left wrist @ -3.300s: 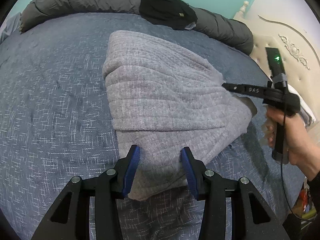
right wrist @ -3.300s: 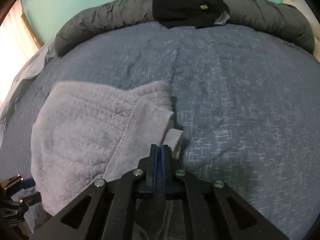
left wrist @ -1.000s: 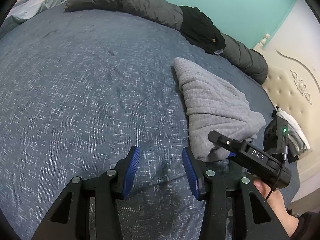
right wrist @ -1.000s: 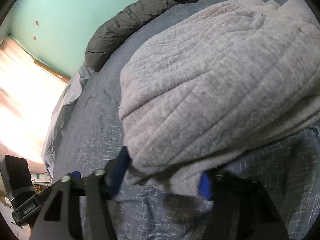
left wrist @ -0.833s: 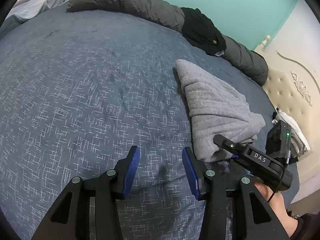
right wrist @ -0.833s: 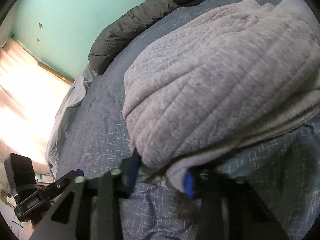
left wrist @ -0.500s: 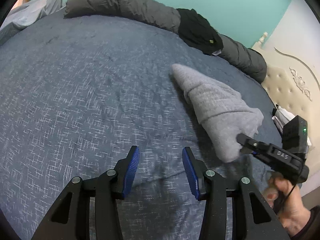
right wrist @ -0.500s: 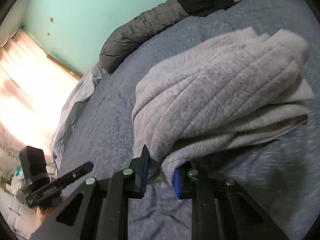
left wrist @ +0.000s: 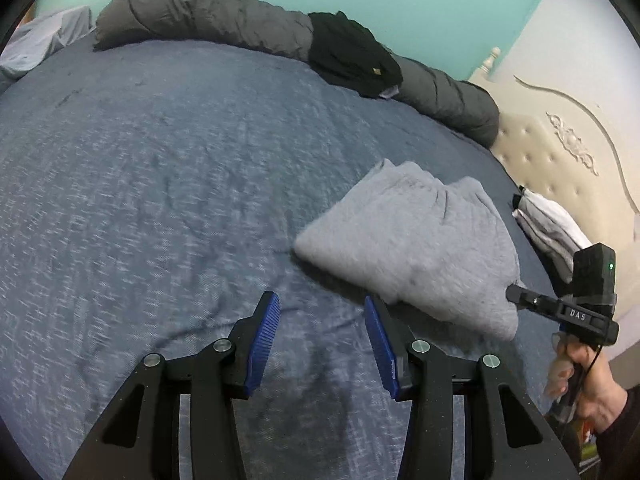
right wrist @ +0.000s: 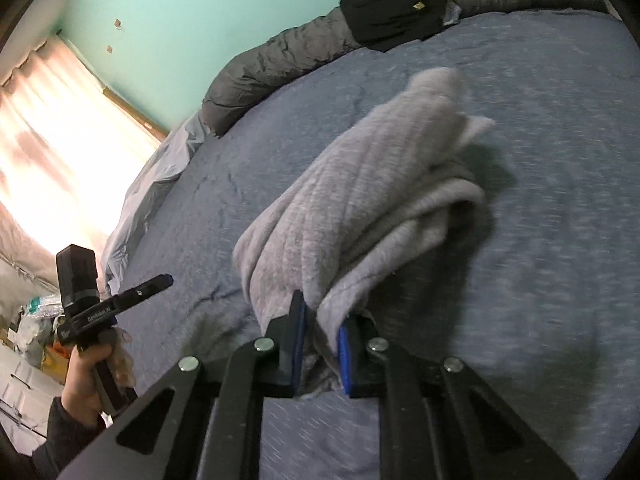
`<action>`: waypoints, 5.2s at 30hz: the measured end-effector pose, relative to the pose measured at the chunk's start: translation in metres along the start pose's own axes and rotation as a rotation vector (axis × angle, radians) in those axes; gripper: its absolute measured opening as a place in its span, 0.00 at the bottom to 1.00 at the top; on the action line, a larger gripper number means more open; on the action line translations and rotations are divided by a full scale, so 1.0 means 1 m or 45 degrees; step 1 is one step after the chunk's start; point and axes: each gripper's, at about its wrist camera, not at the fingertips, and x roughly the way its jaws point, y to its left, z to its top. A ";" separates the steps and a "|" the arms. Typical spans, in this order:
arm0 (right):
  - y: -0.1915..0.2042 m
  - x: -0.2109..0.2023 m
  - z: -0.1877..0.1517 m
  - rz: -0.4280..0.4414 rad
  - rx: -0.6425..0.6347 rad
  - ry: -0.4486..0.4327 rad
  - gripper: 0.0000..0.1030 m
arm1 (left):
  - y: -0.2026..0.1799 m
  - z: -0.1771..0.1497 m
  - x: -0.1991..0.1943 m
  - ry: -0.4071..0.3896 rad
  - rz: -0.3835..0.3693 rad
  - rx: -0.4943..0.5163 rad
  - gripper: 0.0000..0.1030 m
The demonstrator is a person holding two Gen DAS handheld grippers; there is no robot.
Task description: Fold clothes
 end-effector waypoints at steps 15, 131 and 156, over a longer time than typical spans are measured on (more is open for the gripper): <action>-0.081 -0.038 0.018 -0.145 -0.023 0.067 0.10 | -0.034 -0.006 0.027 0.114 0.010 0.070 0.47; -0.102 -0.037 0.010 -0.320 0.133 0.140 0.73 | -0.075 0.022 0.132 0.398 -0.083 0.079 0.56; -0.096 0.036 0.008 -0.257 0.032 0.287 0.90 | -0.082 0.003 0.162 0.392 -0.206 -0.012 0.69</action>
